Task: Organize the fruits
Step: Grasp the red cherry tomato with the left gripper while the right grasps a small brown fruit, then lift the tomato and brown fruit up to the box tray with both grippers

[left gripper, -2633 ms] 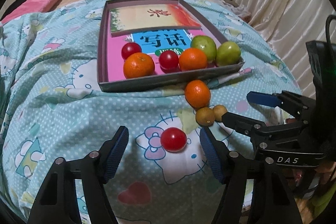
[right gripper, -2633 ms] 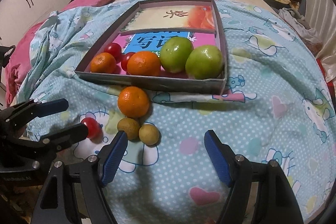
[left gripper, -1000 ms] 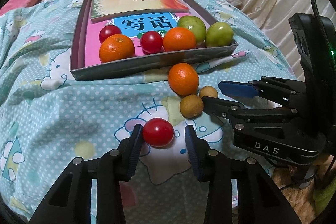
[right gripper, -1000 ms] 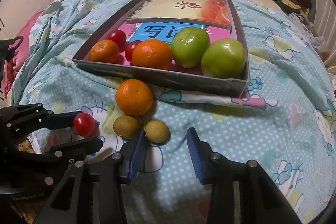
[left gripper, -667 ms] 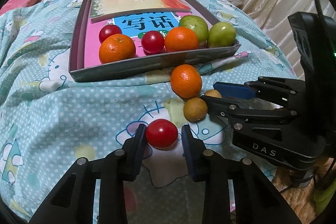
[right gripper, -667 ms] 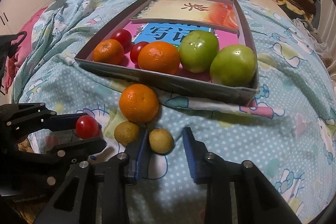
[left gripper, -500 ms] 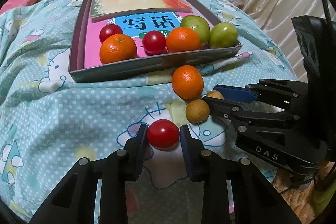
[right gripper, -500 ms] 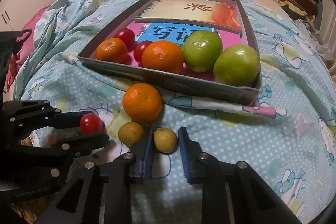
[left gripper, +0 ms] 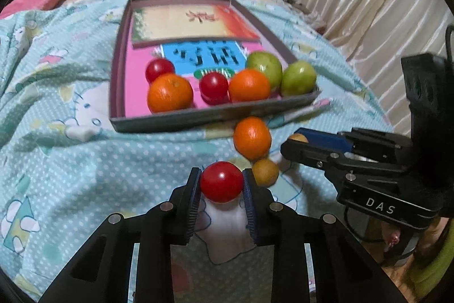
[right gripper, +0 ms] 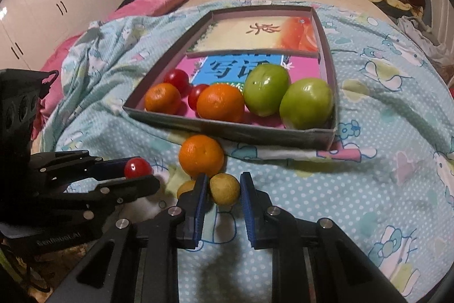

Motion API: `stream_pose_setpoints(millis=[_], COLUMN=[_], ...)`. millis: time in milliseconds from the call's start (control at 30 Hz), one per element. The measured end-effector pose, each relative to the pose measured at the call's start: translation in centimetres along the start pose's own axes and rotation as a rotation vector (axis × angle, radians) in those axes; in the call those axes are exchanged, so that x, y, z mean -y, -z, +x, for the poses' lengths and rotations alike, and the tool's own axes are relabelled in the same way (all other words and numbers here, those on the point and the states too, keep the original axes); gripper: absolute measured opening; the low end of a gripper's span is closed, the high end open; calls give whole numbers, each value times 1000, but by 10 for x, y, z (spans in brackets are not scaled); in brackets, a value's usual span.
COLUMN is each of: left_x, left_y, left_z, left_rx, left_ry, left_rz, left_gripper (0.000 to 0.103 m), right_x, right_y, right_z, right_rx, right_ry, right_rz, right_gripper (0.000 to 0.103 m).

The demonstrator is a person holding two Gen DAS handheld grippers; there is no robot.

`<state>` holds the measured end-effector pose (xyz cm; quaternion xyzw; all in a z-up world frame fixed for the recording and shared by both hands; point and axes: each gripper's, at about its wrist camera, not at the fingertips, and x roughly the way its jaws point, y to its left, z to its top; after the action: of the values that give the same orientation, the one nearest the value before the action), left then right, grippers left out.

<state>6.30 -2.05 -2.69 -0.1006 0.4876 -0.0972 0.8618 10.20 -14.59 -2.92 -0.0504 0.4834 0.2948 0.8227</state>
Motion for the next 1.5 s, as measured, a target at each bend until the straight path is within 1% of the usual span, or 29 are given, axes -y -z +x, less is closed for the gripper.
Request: stream_pose_setpoints(millis=[67, 167, 300, 433, 667, 867, 1200, 1500], left_x=[-2, -4, -7, -18, -32, -40, -47, -45], left_y=[-1, -3, -6, -11, -15, -22, -32, -36], left_z=[-6, -13, -24, -30, -35, -39, -30, -18], left_rx=[19, 52, 99, 128, 162, 207, 219, 202], left_ry=[3, -12, -27, -46, -71, -97, -128, -138], left_rz=[-9, -11, -10, -29, -69, -74, -74, -50], left_gripper=[29, 29, 29, 29, 29, 29, 29, 29], right_x=[1, 2, -2, -2, -5, -5, -9, -6], right_y=[-1, -3, -8, -11, -14, -17, -24, -29], right_z=[-4, -13, -22, -32, -36, -37, -36, -34], right_rx=[22, 67, 124, 175, 212, 235, 261, 276], right_ry=[3, -10, -6, -7, 8, 15, 30, 40], right_rz=[6, 11, -2, -7, -17, -21, -45, -41], right_gripper=[24, 24, 24, 24, 24, 24, 24, 24])
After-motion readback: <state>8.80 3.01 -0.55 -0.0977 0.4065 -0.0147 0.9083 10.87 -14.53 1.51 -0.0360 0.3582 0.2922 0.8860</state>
